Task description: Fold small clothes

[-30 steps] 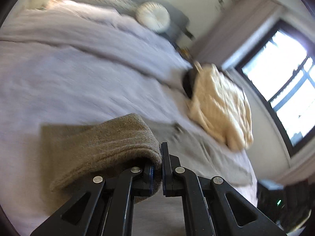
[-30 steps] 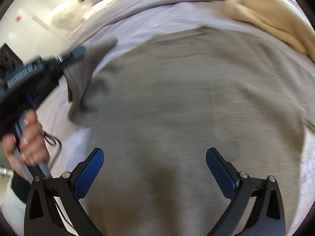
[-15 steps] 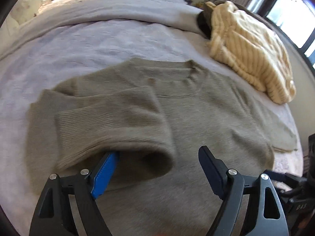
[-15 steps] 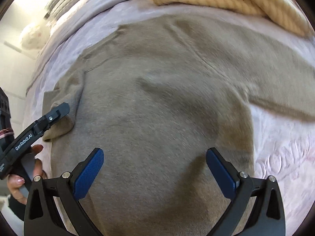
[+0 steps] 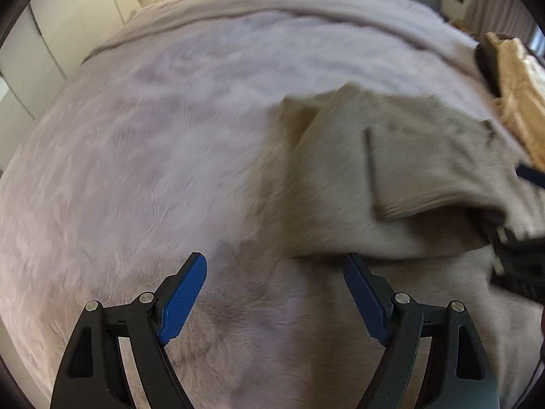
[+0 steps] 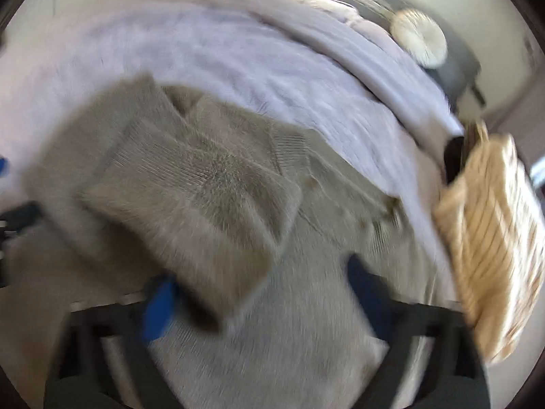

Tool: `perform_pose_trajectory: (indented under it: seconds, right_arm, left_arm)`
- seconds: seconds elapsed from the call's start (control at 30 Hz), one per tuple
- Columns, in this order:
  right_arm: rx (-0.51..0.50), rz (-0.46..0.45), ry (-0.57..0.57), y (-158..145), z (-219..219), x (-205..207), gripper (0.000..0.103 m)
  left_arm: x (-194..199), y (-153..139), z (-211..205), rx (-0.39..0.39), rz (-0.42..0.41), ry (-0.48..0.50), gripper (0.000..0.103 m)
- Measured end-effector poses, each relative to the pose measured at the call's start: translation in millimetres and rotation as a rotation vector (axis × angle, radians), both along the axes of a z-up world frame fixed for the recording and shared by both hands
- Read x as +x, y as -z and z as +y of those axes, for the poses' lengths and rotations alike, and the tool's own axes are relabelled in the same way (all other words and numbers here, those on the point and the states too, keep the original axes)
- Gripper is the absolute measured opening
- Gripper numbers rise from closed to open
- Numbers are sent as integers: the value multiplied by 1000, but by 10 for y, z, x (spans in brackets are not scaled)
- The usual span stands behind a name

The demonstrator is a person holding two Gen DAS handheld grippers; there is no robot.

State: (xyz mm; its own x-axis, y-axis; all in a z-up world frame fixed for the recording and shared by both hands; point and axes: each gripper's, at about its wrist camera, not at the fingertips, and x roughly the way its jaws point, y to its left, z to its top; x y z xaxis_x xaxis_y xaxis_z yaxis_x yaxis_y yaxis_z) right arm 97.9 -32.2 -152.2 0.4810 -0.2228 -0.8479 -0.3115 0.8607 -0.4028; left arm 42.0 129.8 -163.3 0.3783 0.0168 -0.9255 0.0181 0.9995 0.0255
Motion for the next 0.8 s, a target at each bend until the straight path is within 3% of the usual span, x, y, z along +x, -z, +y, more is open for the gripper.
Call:
perform_pose_trajectory:
  seconds: [0.03,0.1,0.17,0.27,0.4,0.47,0.5,0.53,0.57,0.63,0.8]
  right_arm:
    - [47,49,-10,66,-23,64,6]
    - [169,32,68,-67,-215,82,7]
    - [352,-30,219,-321,-632,40,7]
    - [562,-78,450,-386,-1330,-101,7]
    - [973,20,835,111,-2206,-329,12]
    - [1140,41,908,310,-2357,-418,17]
    - [1160,44,911,315,-2379,-409,18]
    - [1179,49,899,294,-2400,-376,28]
    - [1193,48,887,264,-2410,-352,45]
    - [1203,26,871,181,-2415,-311,64]
    - [1070,-6,880,19,-2471,-274,65]
  left_arm:
    - [23,69,-14,2,6,0,83]
    - [68,145,-39,12,6,-3,83]
    - [102,178,-39,3,-4,-11,83]
    - [130,211,-10,-15,-2,-7,83]
    - [-21,92,110,-81,-1,3,83]
    - [-14,68,149,-77,24,21,83]
    - [12,65,169,-65,36,39,83]
    - [49,39,194,-48,41,51,83]
    - [92,-8,244,-39,28,44,83]
    - [208,-126,360,-76,-10,2,83]
    - [734,-5,334,-218,36,-22,83]
